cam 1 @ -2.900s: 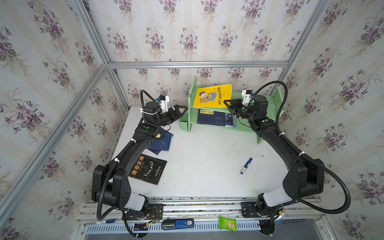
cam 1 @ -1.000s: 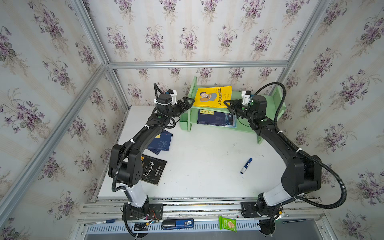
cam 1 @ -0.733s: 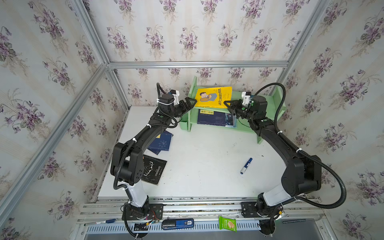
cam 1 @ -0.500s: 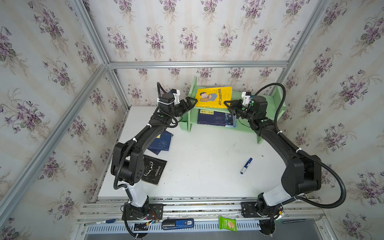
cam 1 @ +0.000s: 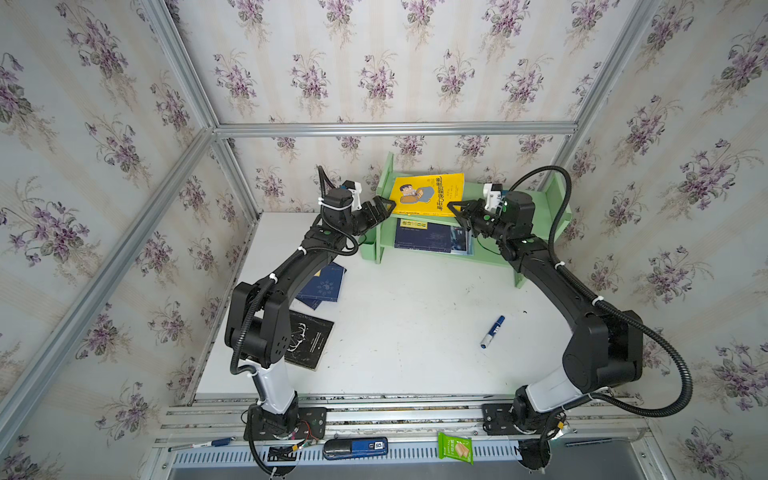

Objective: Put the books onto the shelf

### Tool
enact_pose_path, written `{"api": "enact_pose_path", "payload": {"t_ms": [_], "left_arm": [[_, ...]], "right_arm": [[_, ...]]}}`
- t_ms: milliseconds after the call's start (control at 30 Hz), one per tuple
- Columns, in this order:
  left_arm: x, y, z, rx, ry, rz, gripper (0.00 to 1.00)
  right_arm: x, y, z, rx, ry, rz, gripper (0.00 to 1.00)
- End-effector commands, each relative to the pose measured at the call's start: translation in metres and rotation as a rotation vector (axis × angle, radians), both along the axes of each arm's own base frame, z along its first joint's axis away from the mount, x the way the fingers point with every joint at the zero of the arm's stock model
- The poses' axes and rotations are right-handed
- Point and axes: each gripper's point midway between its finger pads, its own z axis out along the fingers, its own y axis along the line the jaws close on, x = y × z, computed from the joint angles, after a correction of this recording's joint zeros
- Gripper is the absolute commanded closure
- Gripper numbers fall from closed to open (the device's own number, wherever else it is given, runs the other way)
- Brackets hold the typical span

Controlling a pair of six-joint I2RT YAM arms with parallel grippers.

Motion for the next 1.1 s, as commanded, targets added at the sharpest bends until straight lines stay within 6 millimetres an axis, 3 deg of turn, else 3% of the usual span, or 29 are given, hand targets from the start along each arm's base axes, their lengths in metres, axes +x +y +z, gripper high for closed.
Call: {"api": "enact_pose_path", "payload": {"t_ms": [0,167,500,667,867,1067], "left_arm": [[0.003,0.003,-0.005,0.024,0.010,0.024,0.02],[0.005,0.006,-0.018,0.039,0.048,0.047,0.03],[0.005,0.007,-0.018,0.040,0.053,0.049,0.03],[0.004,0.006,-0.017,0.037,0.055,0.044,0.03],[0.003,0.006,-0.018,0.034,0.057,0.040,0.03],[0.003,0.003,-0.019,0.029,0.063,0.030,0.03]], "right_arm": [[-0.004,0.000,0.003,-0.037,-0.027,0.015,0.91],[-0.008,-0.004,0.000,-0.078,-0.017,-0.007,0.84],[-0.011,-0.026,-0.002,-0.267,0.016,-0.084,0.61],[-0.008,-0.034,-0.002,-0.339,0.032,-0.113,0.60],[-0.008,-0.039,-0.007,-0.372,0.053,-0.130,0.67],[-0.004,-0.035,-0.012,-0.359,0.057,-0.112,0.70]]}}
